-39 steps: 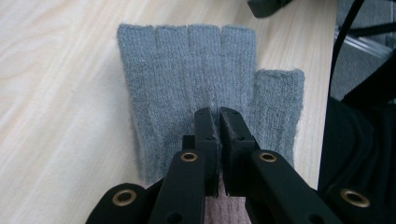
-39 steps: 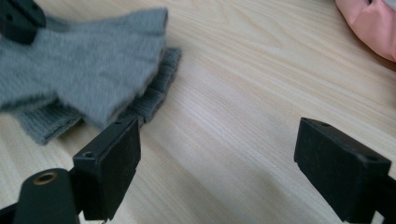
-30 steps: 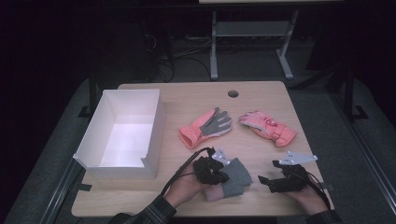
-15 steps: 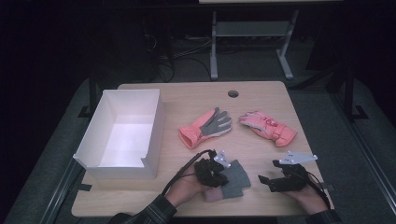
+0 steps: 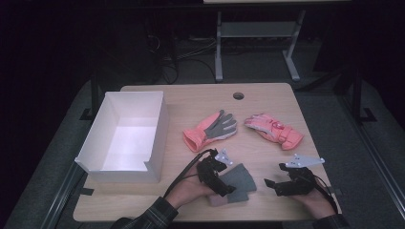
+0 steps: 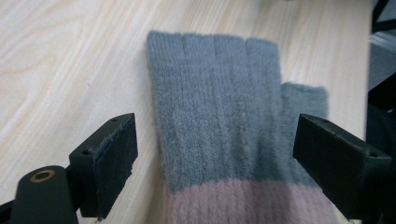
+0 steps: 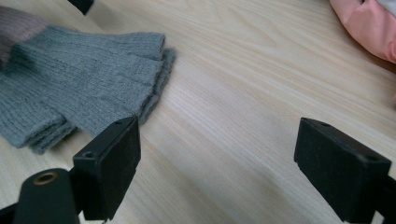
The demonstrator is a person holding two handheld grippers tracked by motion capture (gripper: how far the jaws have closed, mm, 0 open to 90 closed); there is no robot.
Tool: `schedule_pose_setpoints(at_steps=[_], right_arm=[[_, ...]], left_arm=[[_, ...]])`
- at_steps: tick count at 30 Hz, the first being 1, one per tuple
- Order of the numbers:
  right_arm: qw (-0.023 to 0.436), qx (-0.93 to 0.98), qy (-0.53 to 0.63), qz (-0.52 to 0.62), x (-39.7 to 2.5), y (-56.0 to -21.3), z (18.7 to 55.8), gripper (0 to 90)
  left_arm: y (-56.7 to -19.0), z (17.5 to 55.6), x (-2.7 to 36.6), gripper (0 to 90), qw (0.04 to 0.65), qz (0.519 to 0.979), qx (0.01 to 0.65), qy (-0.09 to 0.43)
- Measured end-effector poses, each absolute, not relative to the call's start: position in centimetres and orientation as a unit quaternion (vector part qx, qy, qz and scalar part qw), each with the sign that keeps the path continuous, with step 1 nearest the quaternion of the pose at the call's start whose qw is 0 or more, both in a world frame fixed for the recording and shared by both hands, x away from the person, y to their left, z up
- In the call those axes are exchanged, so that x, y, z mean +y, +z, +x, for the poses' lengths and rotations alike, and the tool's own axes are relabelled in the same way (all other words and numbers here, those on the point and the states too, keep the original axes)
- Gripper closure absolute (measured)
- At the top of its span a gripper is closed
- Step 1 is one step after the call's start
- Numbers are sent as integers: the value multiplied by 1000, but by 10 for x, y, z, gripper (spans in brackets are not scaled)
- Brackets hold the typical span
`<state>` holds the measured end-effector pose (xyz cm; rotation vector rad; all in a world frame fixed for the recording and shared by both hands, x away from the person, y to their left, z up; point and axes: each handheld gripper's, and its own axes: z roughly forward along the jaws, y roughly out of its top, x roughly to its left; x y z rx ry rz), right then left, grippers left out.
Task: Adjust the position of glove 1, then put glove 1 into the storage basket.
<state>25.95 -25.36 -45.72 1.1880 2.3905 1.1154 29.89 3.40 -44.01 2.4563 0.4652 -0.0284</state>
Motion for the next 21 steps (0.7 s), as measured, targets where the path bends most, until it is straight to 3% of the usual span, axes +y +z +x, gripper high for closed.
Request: schedule_pose_setpoints(at_steps=[13, 17, 21], right_arm=[[125, 821, 384, 405, -254, -457, 259, 144], [125, 820, 382, 406, -254, -458, 261, 144], [124, 822, 383, 403, -254, -458, 259, 144]], left_arm=[[-457, 298, 28, 132, 295, 940, 170, -24], [-455, 295, 27, 200, 292, 941, 167, -23], [-452, 294, 26, 330, 286, 944, 159, -34]])
